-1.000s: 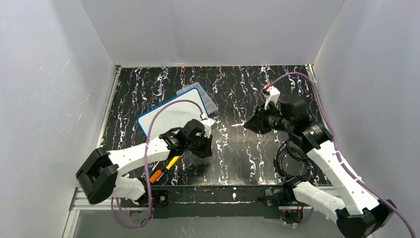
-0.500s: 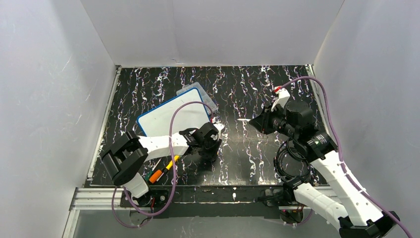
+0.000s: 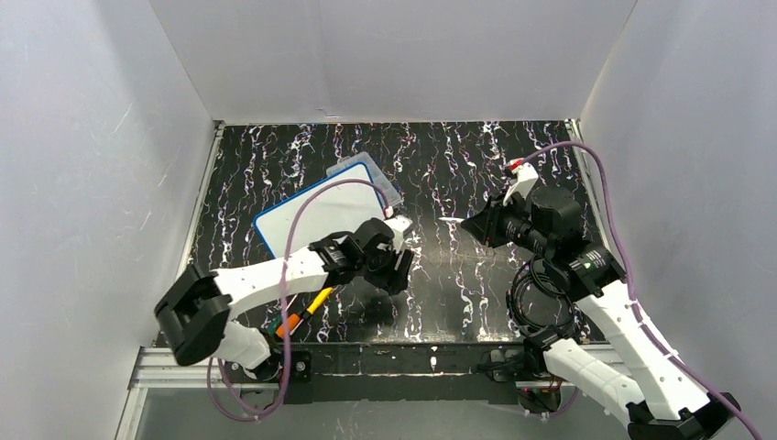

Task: Write a sentence on the whiteboard
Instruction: Hold the whiteboard at the center of the board.

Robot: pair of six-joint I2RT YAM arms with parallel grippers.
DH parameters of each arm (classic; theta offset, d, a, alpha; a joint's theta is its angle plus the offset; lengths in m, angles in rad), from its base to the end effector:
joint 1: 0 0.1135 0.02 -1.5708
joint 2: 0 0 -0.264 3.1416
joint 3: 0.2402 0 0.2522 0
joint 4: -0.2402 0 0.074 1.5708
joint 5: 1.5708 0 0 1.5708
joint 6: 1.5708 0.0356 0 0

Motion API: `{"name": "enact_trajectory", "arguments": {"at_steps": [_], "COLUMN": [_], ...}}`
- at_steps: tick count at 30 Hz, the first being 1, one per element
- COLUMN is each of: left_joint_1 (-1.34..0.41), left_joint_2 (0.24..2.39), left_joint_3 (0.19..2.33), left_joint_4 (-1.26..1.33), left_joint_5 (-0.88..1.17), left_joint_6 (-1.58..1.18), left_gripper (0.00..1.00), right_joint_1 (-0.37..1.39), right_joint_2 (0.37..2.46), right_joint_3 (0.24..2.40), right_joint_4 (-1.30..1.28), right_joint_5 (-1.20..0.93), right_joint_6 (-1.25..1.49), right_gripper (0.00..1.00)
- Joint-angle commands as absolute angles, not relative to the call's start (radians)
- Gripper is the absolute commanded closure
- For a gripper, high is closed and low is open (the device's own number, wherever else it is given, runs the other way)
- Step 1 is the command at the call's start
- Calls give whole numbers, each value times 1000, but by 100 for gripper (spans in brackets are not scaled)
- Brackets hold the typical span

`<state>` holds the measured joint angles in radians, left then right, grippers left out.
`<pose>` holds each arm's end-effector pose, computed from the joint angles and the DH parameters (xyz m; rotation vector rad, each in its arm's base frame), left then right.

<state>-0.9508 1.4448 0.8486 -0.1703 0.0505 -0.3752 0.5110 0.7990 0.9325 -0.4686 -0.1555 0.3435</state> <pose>0.1741 -0.2469 0.2115 0.7204 2.3410 -0.6899 0.1489 0.0898 0.3589 -0.2729 1.9499 0.7183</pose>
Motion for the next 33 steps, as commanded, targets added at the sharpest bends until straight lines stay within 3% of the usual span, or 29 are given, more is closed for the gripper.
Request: {"name": "enact_trajectory", "arguments": {"at_steps": [1, 5, 14, 23, 28, 33], "left_joint_1": [-929, -858, -515, -91, 103, 178], "left_joint_2": [1283, 1179, 1031, 958, 895, 841], "left_joint_3": [916, 983, 1156, 1221, 1137, 1000], "left_joint_4": [-293, -436, -671, -687, -644, -535], "left_joint_5": [84, 133, 315, 356, 225, 280], "left_joint_6": [-330, -274, -179, -203, -297, -356], "left_gripper": [37, 33, 27, 22, 11, 11], "right_joint_1": [511, 511, 511, 545, 697, 936], "right_joint_2": [769, 768, 783, 797, 863, 989], "right_joint_3": [918, 915, 885, 842, 825, 846], "right_joint_4": [-401, -382, -343, -191, -67, 86], "right_joint_5": [-150, -153, -204, -265, -162, 11], "right_joint_6": [352, 360, 373, 418, 426, 381], "right_gripper": [99, 99, 99, 99, 99, 99]}}
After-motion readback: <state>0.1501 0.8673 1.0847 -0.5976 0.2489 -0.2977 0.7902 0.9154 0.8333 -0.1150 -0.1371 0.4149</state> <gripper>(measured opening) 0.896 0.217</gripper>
